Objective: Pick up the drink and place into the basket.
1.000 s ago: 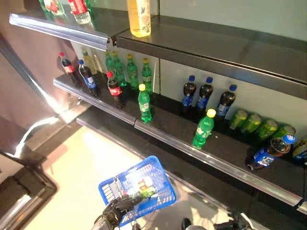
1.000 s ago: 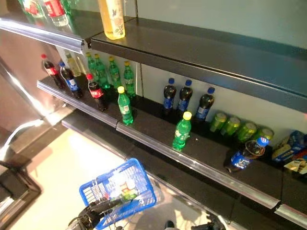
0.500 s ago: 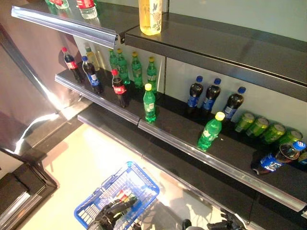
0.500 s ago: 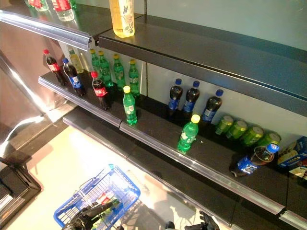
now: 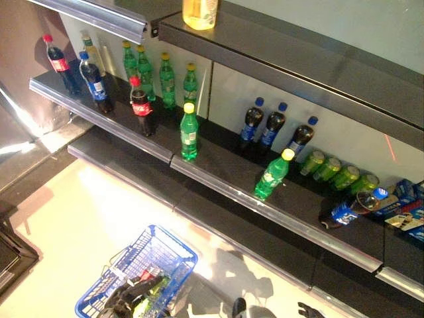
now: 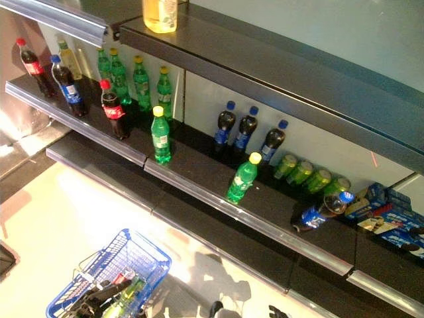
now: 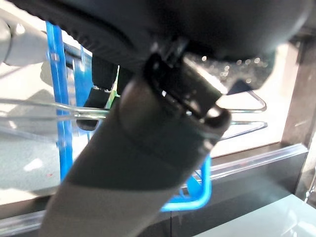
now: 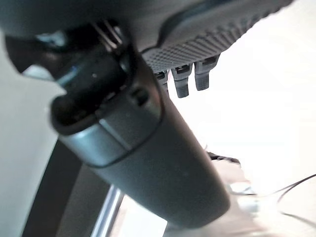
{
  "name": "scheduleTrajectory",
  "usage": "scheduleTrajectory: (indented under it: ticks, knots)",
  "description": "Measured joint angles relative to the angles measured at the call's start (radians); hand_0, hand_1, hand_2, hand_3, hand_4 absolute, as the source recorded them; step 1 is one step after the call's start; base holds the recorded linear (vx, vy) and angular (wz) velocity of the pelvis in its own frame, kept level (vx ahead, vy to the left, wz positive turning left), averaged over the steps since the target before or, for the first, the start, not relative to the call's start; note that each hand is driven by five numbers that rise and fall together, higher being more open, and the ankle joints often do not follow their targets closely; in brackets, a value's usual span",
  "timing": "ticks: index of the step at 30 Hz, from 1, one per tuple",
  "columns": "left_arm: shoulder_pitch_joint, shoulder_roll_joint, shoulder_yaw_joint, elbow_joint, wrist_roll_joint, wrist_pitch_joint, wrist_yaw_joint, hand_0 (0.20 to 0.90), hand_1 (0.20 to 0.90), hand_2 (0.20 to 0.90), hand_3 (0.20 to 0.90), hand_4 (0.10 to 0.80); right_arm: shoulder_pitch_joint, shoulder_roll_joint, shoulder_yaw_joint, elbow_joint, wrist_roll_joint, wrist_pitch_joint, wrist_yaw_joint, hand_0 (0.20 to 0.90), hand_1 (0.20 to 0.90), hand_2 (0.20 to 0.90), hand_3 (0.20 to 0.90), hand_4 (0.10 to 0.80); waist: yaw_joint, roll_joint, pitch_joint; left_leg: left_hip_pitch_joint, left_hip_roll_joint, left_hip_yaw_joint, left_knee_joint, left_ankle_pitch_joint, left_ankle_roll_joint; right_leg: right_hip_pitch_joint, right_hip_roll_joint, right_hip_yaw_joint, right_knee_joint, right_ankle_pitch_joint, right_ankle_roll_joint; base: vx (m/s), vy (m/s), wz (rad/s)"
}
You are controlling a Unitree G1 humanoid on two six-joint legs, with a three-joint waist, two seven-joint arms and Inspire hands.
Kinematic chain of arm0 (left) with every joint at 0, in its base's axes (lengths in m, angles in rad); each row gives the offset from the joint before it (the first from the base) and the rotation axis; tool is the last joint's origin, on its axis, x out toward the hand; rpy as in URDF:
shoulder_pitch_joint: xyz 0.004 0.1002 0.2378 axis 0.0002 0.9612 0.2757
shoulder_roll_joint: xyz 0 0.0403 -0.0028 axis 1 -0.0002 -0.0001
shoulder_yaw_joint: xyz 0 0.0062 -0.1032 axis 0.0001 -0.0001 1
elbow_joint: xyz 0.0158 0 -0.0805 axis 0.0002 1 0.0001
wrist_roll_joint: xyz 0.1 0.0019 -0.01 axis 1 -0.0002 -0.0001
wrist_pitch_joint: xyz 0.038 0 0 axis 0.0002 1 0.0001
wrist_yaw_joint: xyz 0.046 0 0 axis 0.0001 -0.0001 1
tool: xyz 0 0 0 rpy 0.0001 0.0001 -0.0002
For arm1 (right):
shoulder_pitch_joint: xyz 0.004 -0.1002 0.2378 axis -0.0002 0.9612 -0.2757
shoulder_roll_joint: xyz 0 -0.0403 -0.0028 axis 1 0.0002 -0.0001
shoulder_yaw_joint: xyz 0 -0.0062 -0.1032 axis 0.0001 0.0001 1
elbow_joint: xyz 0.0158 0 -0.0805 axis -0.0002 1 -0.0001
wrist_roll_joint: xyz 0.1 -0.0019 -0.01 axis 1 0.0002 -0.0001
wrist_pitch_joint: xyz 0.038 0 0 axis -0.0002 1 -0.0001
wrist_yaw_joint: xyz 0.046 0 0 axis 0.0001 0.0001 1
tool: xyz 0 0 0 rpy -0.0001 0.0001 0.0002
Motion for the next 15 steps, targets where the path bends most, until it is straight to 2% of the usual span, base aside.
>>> scheduleTrajectory:
  ticks: [2,3,5,6,7,9,10,11,13,15]
  knots:
    - [-0.028,-0.013,-0.020,-0.001,0.000,-0.004,-0.003,0.300,0.300,0.300,0.200,0.100,-0.012,0.004,0.005,0.000,0.000,0.005,0.001,0.900,0.900,0.900,0.900,0.800,0.007,0.004,0.004,-0.040,0.002,-0.092,0.088,-0.009,0.012,0.020,-0.006,0.008,-0.016,-0.001,-0.005,-0.092,0.085,0.30]
    - [-0.047,-0.023,-0.033,-0.001,0.001,-0.004,-0.008,0.300,0.300,0.300,0.200,0.100,-0.024,0.004,0.020,0.008,-0.001,0.005,0.003,0.900,0.900,0.900,0.900,0.800,0.009,0.000,0.005,-0.080,0.008,-0.186,0.179,-0.011,0.007,0.047,-0.017,0.036,-0.032,0.002,-0.012,-0.050,0.149,0.05]
    - [-0.043,-0.046,-0.029,-0.002,0.001,-0.005,-0.014,0.300,0.300,0.300,0.200,0.100,-0.034,-0.013,0.020,0.007,0.000,0.004,0.002,0.900,0.900,0.900,0.900,0.800,0.008,0.020,-0.004,-0.079,0.018,-0.196,0.196,-0.014,-0.004,0.056,-0.006,0.044,-0.034,-0.002,-0.021,0.003,0.255,-0.02]
    - [-0.037,-0.059,-0.032,-0.001,0.005,-0.002,-0.019,0.300,0.300,0.300,0.200,0.100,-0.038,-0.029,0.018,0.006,0.003,0.003,0.000,0.900,0.900,0.900,0.900,0.800,-0.005,0.035,-0.010,-0.078,0.022,-0.233,0.193,-0.021,-0.012,0.051,-0.007,0.029,-0.030,-0.012,-0.030,0.084,0.340,0.18]
    - [-0.037,-0.074,-0.037,-0.001,0.009,0.001,-0.024,0.300,0.300,0.300,0.200,0.100,-0.045,-0.048,0.015,0.010,0.004,0.004,0.000,0.900,0.900,0.900,0.900,0.800,-0.010,0.046,-0.007,-0.076,0.009,-0.271,0.172,-0.025,-0.011,0.048,-0.010,0.030,-0.018,-0.014,-0.028,0.089,0.324,0.14]
    - [-0.024,-0.107,-0.052,0.002,0.023,0.013,-0.032,0.300,0.300,0.300,0.200,0.100,-0.038,-0.088,0.006,0.031,0.012,0.005,-0.002,0.900,0.900,0.900,0.900,0.800,-0.028,0.078,-0.019,-0.044,0.007,-0.261,0.085,-0.026,-0.008,0.036,-0.006,0.024,0.010,-0.019,-0.010,0.045,0.231,0.16]
    - [-0.023,-0.109,-0.069,0.008,0.034,0.020,-0.035,0.300,0.300,0.300,0.200,0.100,-0.030,-0.096,-0.008,0.039,0.022,0.009,-0.002,0.900,0.900,0.900,0.900,0.800,-0.037,0.097,-0.023,-0.024,0.009,-0.259,0.045,-0.046,-0.019,0.030,-0.005,0.015,0.038,-0.030,0.003,-0.001,0.165,0.30]
    - [-0.022,-0.106,-0.072,0.012,0.043,0.023,-0.036,0.300,0.300,0.300,0.200,0.100,-0.025,-0.092,-0.013,0.041,0.031,0.012,0.001,0.900,0.900,0.900,0.900,0.800,-0.044,0.081,-0.019,-0.008,-0.003,-0.258,0.016,-0.032,-0.024,0.019,-0.027,0.018,0.059,-0.041,0.013,-0.012,0.128,0.13]
    - [-0.008,-0.097,-0.068,0.013,0.044,0.022,-0.041,0.300,0.300,0.300,0.200,0.100,-0.016,-0.071,-0.015,0.046,0.042,0.012,0.005,0.900,0.900,0.900,0.900,0.800,-0.052,0.050,-0.017,0.009,-0.031,-0.237,-0.030,-0.012,-0.002,0.007,-0.051,0.030,0.067,-0.038,0.023,-0.016,0.070,-0.09]
    - [-0.018,-0.085,-0.071,0.017,0.047,0.022,-0.057,0.300,0.300,0.300,0.200,0.100,0.008,-0.044,-0.014,0.047,0.042,0.012,0.019,0.900,0.900,0.900,0.900,0.800,-0.056,0.021,-0.018,0.008,-0.045,-0.237,-0.031,-0.013,0.006,0.007,-0.066,0.030,0.054,-0.029,0.032,-0.002,0.014,-0.03]
